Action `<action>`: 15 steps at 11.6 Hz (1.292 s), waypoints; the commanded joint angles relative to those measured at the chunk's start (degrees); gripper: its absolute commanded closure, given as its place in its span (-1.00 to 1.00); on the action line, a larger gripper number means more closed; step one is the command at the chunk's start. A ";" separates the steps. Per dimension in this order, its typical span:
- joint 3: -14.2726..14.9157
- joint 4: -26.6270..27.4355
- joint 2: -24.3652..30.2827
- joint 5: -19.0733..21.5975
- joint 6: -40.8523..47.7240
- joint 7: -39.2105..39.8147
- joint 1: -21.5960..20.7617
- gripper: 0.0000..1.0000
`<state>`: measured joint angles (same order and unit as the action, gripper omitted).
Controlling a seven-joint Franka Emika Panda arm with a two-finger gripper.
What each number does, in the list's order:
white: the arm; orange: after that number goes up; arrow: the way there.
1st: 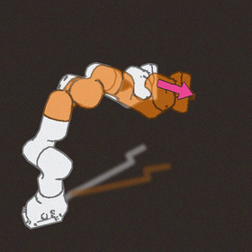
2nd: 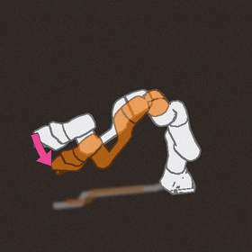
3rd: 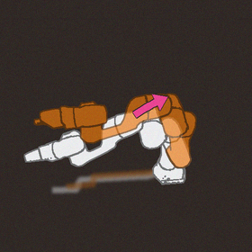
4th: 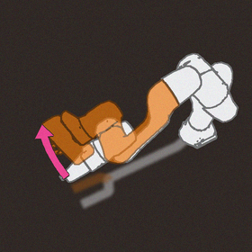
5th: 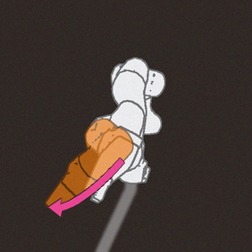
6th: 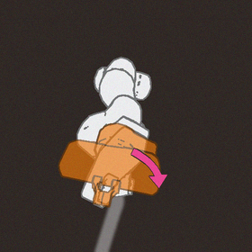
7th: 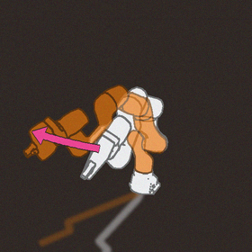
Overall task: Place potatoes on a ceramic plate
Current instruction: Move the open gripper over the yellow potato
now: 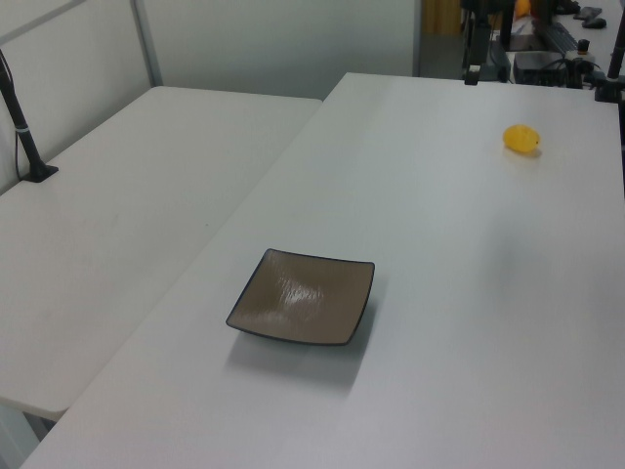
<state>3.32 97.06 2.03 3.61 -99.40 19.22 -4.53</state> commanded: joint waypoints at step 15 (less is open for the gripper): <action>3.44 1.64 -6.24 -3.52 -7.10 2.84 18.76 -1.00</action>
<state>4.49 98.45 -1.83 0.91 -102.36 21.23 13.28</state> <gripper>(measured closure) 0.000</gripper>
